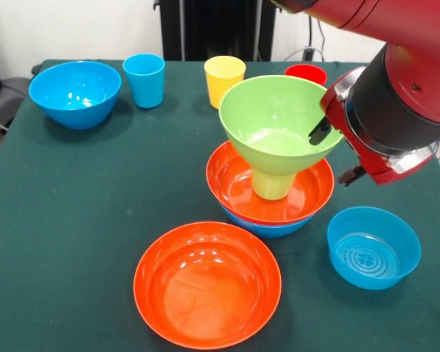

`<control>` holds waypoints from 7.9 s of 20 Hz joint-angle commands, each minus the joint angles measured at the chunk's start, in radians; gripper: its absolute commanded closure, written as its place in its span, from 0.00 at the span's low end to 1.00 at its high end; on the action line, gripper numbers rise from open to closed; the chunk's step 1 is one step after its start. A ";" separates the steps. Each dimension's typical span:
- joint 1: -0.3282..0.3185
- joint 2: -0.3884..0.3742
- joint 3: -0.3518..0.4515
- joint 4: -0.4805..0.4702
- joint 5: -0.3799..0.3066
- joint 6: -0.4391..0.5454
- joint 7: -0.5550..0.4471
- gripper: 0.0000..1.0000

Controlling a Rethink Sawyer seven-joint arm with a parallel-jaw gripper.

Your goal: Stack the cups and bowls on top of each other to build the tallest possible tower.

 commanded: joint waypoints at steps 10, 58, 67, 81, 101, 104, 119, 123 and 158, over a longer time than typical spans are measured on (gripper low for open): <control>-0.027 0.011 -0.286 -0.037 0.226 0.083 -0.093 0.00; -0.021 0.047 -0.877 0.071 0.712 -0.236 0.173 0.00; 0.025 0.098 -0.792 0.119 0.697 -0.192 0.267 0.00; 0.109 0.168 -0.657 0.191 0.691 -0.154 0.366 0.00; 0.105 0.155 -0.613 0.176 0.648 -0.133 0.371 0.00; 0.154 0.103 -0.572 0.237 0.563 -0.028 0.320 0.00; 0.343 -0.070 -0.310 0.424 0.393 0.049 0.308 0.00; 0.337 -0.083 -0.276 0.432 0.332 0.047 0.218 0.00; 0.612 -0.626 0.387 1.550 -0.168 -0.780 -0.128 0.00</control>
